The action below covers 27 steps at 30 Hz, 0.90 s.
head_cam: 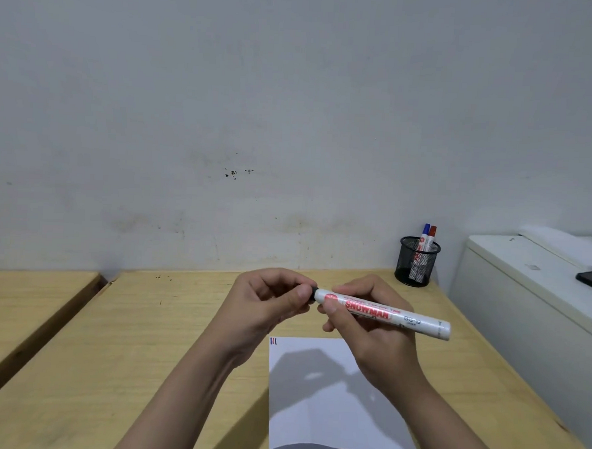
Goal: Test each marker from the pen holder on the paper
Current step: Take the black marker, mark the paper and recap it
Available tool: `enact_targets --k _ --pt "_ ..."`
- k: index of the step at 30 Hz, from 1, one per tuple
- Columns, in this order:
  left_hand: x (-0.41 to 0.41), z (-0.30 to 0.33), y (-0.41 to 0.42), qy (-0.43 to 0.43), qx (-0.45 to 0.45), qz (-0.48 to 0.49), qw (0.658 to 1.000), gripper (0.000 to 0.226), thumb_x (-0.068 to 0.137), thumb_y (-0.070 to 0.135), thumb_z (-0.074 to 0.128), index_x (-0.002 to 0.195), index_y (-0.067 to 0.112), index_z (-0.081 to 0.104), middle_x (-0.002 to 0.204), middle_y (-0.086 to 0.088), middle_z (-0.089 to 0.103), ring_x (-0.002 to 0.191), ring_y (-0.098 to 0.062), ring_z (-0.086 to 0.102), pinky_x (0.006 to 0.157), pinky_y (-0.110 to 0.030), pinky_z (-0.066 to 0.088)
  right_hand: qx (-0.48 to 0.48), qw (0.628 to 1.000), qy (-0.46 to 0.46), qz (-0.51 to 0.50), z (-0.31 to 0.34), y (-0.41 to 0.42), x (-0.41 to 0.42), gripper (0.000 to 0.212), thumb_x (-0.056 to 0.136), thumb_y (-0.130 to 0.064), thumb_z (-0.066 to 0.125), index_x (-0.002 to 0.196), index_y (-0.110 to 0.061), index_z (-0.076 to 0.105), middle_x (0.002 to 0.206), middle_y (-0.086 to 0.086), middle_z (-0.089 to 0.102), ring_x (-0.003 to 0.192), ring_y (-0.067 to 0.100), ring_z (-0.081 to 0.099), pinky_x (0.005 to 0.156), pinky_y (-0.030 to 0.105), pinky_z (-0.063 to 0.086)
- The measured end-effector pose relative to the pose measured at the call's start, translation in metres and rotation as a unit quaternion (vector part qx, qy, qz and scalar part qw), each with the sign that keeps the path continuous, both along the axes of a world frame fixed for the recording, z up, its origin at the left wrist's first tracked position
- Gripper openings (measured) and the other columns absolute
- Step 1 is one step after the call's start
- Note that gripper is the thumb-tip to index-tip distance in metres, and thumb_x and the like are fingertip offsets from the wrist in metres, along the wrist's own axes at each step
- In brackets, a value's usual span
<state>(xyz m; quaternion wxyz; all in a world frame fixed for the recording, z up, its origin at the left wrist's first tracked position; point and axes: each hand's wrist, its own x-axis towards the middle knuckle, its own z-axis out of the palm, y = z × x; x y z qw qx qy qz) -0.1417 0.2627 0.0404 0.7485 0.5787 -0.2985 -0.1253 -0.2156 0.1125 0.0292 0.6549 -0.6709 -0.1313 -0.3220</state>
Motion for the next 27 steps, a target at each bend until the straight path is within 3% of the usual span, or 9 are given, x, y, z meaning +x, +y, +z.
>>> enact_targets --k 6,8,10,13,15,17,19,21,27 --pt "0.000 0.002 0.002 -0.042 -0.004 0.037 0.998 0.019 0.064 0.024 0.075 0.079 0.014 0.075 0.074 -0.003 0.071 0.076 -0.018 0.062 0.076 -0.024 0.054 0.006 0.999 0.015 0.033 0.004 -0.003 0.004 0.017 0.072 -0.013 0.074 0.074 -0.028 0.069 0.074 0.004 0.071 0.060 0.020 0.064 0.058 0.029 0.054" --pt "0.001 0.004 -0.001 -0.045 -0.008 0.067 0.997 0.012 0.068 0.018 0.076 0.079 0.015 0.075 0.073 -0.001 0.071 0.076 -0.016 0.063 0.076 -0.023 0.054 0.059 0.991 0.086 0.079 0.005 -0.003 0.011 0.017 0.072 -0.021 0.078 0.087 -0.020 0.070 0.075 0.007 0.070 0.061 0.020 0.062 0.059 0.029 0.054" --pt "0.003 0.008 -0.005 -0.047 -0.016 0.108 0.993 0.012 0.068 0.016 0.079 0.079 0.015 0.074 0.072 0.001 0.071 0.074 -0.012 0.062 0.072 -0.020 0.053 0.142 0.957 0.209 0.145 0.006 -0.005 0.016 0.035 0.068 -0.032 0.075 0.091 -0.008 0.069 0.070 0.008 0.066 0.055 0.013 0.056 0.053 0.026 0.053" --pt "0.008 0.011 -0.008 -0.085 0.019 0.176 0.980 0.013 0.068 0.017 0.077 0.080 0.013 0.074 0.074 -0.009 0.071 0.072 -0.014 0.060 0.067 -0.022 0.049 0.069 0.934 0.316 0.153 0.010 -0.015 0.012 0.027 0.073 -0.029 0.072 0.079 -0.004 0.070 0.062 0.005 0.061 0.047 0.008 0.049 0.047 0.023 0.049" --pt "0.011 0.012 -0.010 -0.132 0.071 0.198 0.969 0.010 0.073 0.011 0.076 0.082 0.014 0.074 0.076 -0.012 0.072 0.069 -0.012 0.060 0.063 -0.021 0.047 0.022 0.961 0.262 0.088 0.015 -0.022 0.007 0.009 0.079 -0.013 0.072 0.071 -0.009 0.071 0.064 0.008 0.061 0.047 0.010 0.050 0.047 0.022 0.049" --pt "0.012 0.013 -0.015 -0.171 0.108 0.202 0.958 0.012 0.074 0.008 0.075 0.084 0.015 0.074 0.074 -0.007 0.071 0.065 -0.008 0.061 0.062 -0.015 0.046 -0.024 0.985 0.168 -0.026 0.017 -0.033 0.006 0.010 0.075 -0.008 0.075 0.072 -0.015 0.070 0.073 0.006 0.066 0.057 0.011 0.057 0.051 0.021 0.051" --pt "0.011 0.015 -0.024 -0.194 0.129 0.195 0.953 0.013 0.074 0.007 0.075 0.086 0.014 0.073 0.076 -0.009 0.072 0.066 -0.012 0.064 0.065 -0.014 0.050 -0.113 0.980 0.127 -0.102 0.016 -0.043 0.008 0.019 0.069 -0.014 0.081 0.081 -0.024 0.069 0.088 -0.005 0.071 0.074 0.005 0.063 0.064 0.022 0.054" --pt "0.010 0.016 -0.035 -0.211 0.135 0.182 0.951 0.015 0.074 0.007 0.076 0.086 0.013 0.073 0.076 -0.013 0.071 0.069 -0.015 0.065 0.069 -0.016 0.052 -0.137 0.977 0.138 -0.088 0.011 -0.050 0.011 0.026 0.067 -0.015 0.082 0.084 -0.029 0.069 0.093 -0.011 0.072 0.082 0.006 0.066 0.072 0.028 0.055" --pt "0.018 0.014 -0.074 -0.231 0.143 0.122 0.955 0.017 0.073 0.010 0.076 0.088 0.015 0.071 0.068 0.001 0.066 0.064 -0.008 0.062 0.067 -0.017 0.051 -0.102 0.987 0.102 -0.074 -0.010 -0.072 0.017 0.044 0.073 0.002 0.073 0.099 -0.033 0.067 0.083 0.004 0.066 0.072 0.013 0.062 0.056 0.036 0.058"
